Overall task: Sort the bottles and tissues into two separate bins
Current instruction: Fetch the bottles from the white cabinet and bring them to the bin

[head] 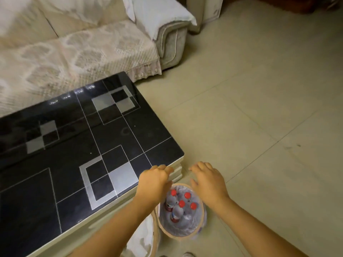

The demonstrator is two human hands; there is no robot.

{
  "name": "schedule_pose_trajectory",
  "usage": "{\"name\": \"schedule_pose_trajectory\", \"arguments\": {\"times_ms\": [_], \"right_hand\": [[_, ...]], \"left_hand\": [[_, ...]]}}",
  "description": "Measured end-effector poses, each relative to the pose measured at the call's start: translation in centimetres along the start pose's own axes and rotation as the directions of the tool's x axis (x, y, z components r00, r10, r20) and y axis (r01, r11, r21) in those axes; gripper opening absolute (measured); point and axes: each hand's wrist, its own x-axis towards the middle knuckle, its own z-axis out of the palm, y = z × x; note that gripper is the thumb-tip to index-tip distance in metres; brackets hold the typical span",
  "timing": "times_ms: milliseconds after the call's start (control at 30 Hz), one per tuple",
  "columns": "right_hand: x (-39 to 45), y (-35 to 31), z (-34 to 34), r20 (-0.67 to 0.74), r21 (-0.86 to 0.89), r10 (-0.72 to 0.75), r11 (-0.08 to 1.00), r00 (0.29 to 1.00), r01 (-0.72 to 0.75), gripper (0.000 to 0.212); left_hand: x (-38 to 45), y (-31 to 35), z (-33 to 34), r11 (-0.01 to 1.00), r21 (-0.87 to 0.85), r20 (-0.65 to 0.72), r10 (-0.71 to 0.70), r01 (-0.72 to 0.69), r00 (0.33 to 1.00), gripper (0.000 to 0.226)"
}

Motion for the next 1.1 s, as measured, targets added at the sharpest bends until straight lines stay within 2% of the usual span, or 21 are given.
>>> {"name": "schedule_pose_trajectory", "arguments": {"times_ms": [167,267,600,833,1100], "right_hand": [[0.2,-2.5,-10.3,-0.113,0.101,-0.004,0.995,0.994,0.016,0.030],[-0.5,-3.9,-16.1,-0.125,0.135,-0.030,0.990,0.992,0.047,0.032],[-6.4,-7.7,-29.4,-0.248,0.138,-0.081,0.983,0.966,0.118,0.034],[-13.1,-11.7,-33.1,-0.281,0.082,-0.119,0.986,0.952,0.147,0.036],[-20.6,-17.2,-33.6,-0.262,0.105,-0.137,0.980,0.955,0.170,0.037]], "left_hand": [[-2.3,0.9,-9.8,1.000,-0.007,-0.173,0.017,-0.019,0.985,0.041],[-4.1,1.3,-15.2,0.999,0.024,-0.256,0.027,-0.022,0.966,0.045],[-13.5,4.1,-29.3,0.995,0.085,-0.507,0.083,-0.046,0.858,0.042],[-20.4,6.2,-32.3,0.994,0.069,-0.567,0.110,-0.086,0.816,0.038],[-28.0,6.1,-32.0,0.985,0.086,-0.550,0.173,-0.150,0.817,0.039]]}}
